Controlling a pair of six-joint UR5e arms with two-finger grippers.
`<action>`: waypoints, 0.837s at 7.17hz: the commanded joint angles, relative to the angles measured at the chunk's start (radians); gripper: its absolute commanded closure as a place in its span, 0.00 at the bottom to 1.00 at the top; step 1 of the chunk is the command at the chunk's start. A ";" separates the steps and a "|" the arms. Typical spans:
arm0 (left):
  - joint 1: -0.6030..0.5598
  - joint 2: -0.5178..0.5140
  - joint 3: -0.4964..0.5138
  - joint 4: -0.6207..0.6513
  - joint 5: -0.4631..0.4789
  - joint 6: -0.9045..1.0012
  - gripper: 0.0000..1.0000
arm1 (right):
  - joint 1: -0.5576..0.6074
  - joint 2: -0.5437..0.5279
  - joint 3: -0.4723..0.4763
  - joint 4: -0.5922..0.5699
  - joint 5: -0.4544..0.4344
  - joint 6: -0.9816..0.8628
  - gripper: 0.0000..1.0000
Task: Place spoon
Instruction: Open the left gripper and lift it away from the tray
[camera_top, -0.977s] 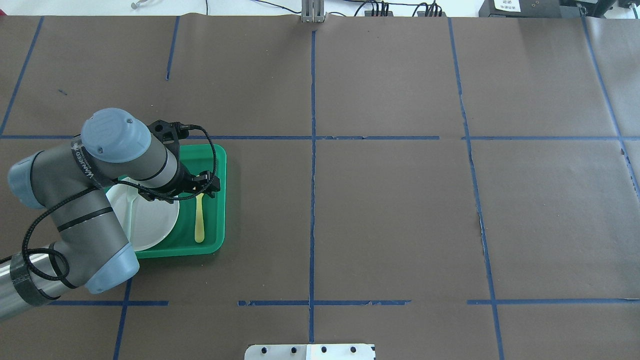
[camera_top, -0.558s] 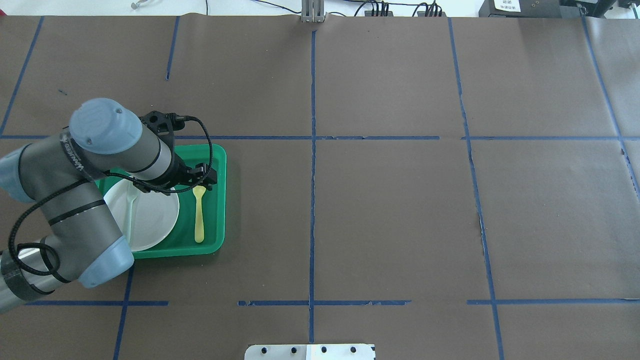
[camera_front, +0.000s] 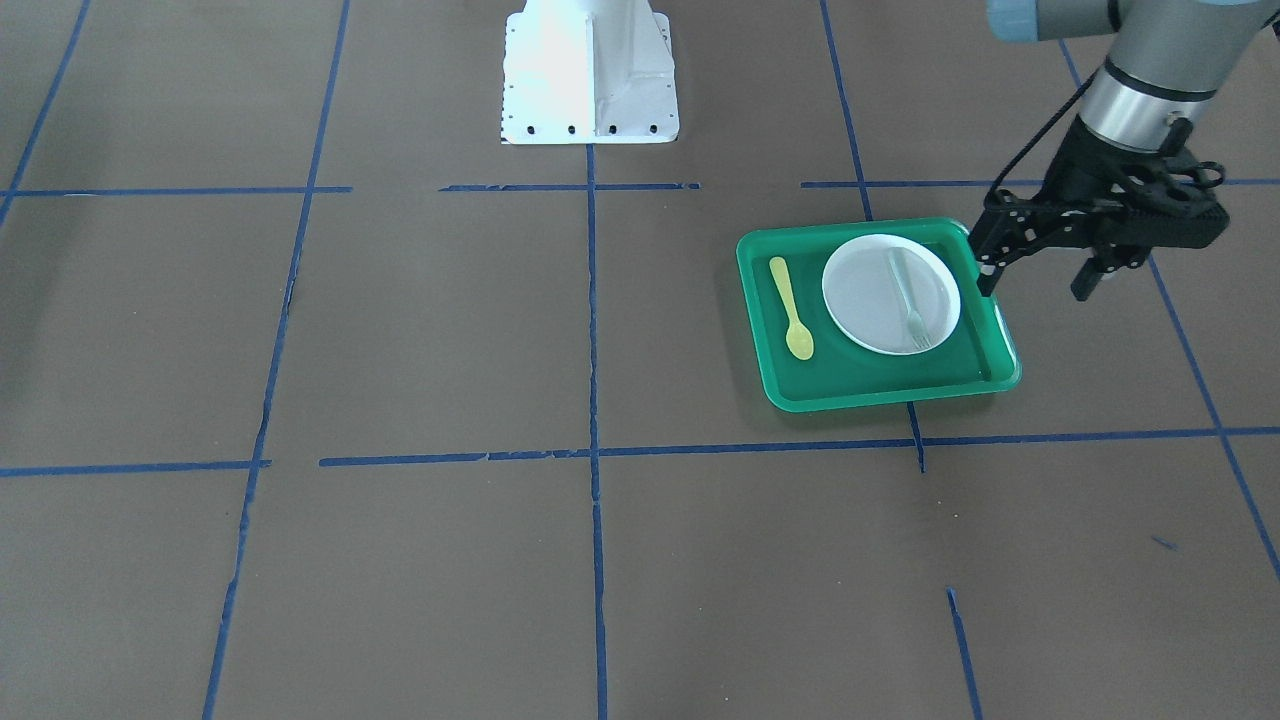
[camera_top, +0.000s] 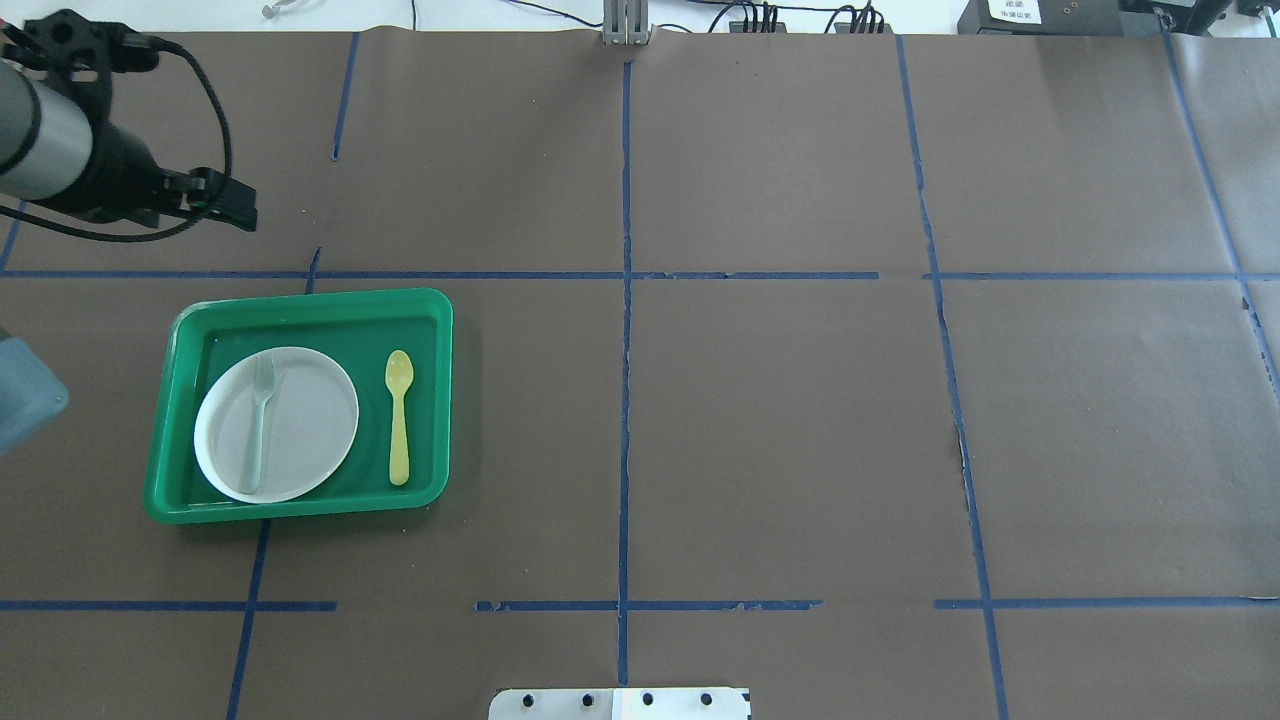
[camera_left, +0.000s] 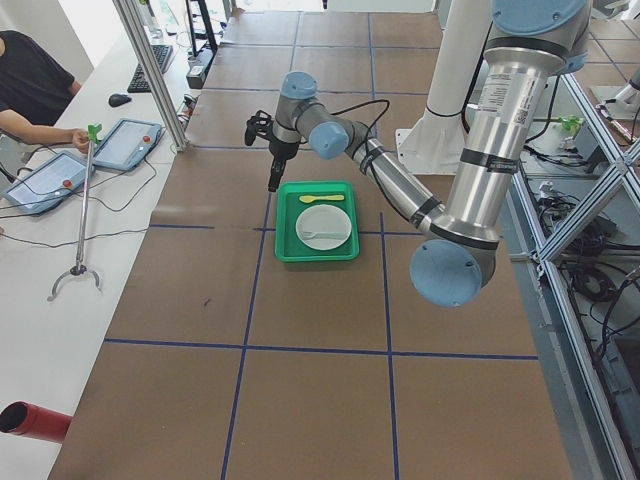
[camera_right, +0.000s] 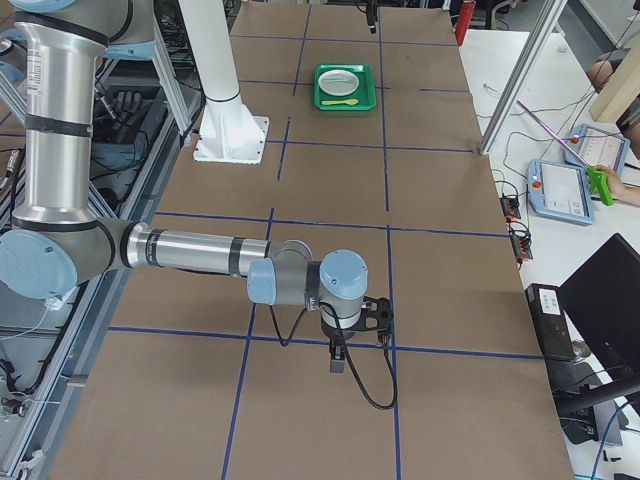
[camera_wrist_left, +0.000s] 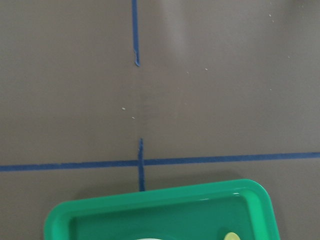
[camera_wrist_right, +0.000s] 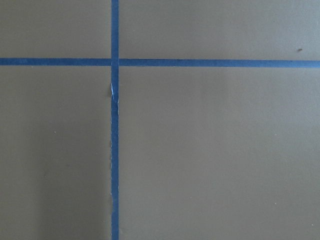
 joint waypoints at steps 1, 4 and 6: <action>-0.192 0.089 0.157 0.000 -0.123 0.324 0.00 | 0.000 0.000 0.000 0.000 0.000 0.000 0.00; -0.448 0.193 0.383 -0.006 -0.240 0.648 0.00 | 0.000 0.000 0.000 0.000 0.000 0.000 0.00; -0.507 0.291 0.404 -0.009 -0.293 0.756 0.00 | 0.000 0.000 0.000 0.000 0.000 0.000 0.00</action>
